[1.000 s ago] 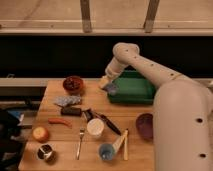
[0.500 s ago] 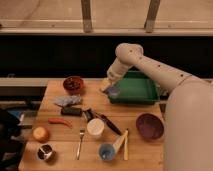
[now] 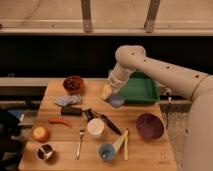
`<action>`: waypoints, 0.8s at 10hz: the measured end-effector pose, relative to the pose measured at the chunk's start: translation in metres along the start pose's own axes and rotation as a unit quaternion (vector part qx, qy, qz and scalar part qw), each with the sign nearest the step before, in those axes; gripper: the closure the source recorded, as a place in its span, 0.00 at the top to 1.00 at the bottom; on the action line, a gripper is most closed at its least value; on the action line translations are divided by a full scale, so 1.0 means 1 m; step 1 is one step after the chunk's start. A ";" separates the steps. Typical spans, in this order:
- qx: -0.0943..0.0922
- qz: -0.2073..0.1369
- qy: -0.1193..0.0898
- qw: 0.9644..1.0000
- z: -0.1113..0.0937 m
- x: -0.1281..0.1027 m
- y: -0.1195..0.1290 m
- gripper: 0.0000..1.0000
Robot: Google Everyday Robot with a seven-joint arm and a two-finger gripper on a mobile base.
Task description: Place sponge in plastic cup
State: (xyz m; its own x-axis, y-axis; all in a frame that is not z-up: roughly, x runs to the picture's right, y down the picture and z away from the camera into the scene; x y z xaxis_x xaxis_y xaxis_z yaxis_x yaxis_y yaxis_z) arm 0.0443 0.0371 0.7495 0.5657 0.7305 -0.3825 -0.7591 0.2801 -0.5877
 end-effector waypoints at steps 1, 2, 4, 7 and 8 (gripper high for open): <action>0.001 0.028 0.007 1.000 0.000 0.018 0.007 0.00; 0.001 0.043 0.013 0.999 0.001 0.029 0.014 0.00; -0.002 0.094 0.039 0.995 0.003 0.068 0.034 0.00; -0.001 0.150 0.059 0.987 -0.002 0.112 0.060 0.00; 0.000 0.158 0.062 0.986 -0.003 0.118 0.063 0.00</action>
State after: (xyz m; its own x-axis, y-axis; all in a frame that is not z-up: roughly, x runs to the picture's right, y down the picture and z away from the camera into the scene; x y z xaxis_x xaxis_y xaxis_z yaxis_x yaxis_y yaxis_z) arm 0.0641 0.1390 0.6650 0.3365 0.7001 -0.6298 -0.9032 0.0508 -0.4262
